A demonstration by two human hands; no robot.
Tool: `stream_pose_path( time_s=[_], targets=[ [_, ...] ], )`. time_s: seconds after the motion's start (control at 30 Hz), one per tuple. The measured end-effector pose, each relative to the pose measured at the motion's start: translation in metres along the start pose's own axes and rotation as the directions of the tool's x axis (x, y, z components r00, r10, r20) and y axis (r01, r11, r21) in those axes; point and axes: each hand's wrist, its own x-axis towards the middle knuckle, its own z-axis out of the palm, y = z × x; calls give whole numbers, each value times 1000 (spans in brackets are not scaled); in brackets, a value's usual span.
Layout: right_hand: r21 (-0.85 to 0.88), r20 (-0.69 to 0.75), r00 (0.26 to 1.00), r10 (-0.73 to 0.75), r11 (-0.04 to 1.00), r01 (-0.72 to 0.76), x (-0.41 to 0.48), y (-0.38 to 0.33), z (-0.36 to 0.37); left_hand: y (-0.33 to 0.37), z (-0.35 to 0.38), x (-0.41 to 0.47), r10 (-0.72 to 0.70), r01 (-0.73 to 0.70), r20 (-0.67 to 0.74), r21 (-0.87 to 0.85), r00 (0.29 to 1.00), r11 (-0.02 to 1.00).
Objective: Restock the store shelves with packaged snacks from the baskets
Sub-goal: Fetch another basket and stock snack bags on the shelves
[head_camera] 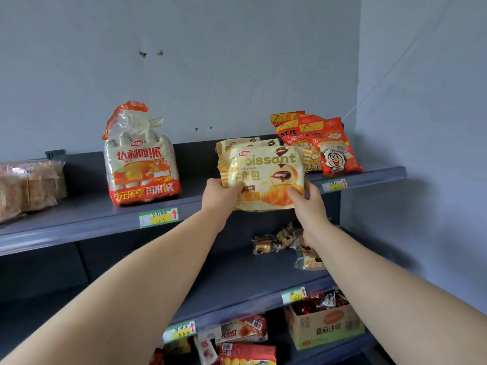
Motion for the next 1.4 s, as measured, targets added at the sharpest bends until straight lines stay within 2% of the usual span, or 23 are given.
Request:
stream_pose_path(
  time_s=[0.17,0.4,0.67,0.8,0.93,1.1,1.2,1.27,1.4],
  targets=[
    [-15,5,999,-41,999,41,31,-11,15,13,3,35,61,-61,-1,-2,998,998],
    [-206,92,992,-87,973,104,79,-15,32,25,16,65,81,-77,-76,62,994,995],
    [-447,224,972,-73,878,169,131,-9,38,17,34,104,47,-26,-138,151,989,988],
    [-633,285,958,-41,742,220,145,4,40,8,39,113,-1,37,-156,229,988,973],
    [-834,298,954,-12,482,267,153,11,41,-4,42,120,-19,67,-156,310,988,948],
    [-905,309,948,-72,285,316,150,11,43,-10,42,127,-22,76,-135,408,991,910],
    [-917,323,932,-166,187,352,149,19,44,-11,41,127,-33,90,-129,463,991,882],
    [-911,341,915,-215,164,378,150,23,44,-12,41,127,-34,93,-129,483,991,871],
    [-880,358,905,-232,240,410,150,25,42,-13,41,126,-31,92,-128,504,991,859]
  ],
)
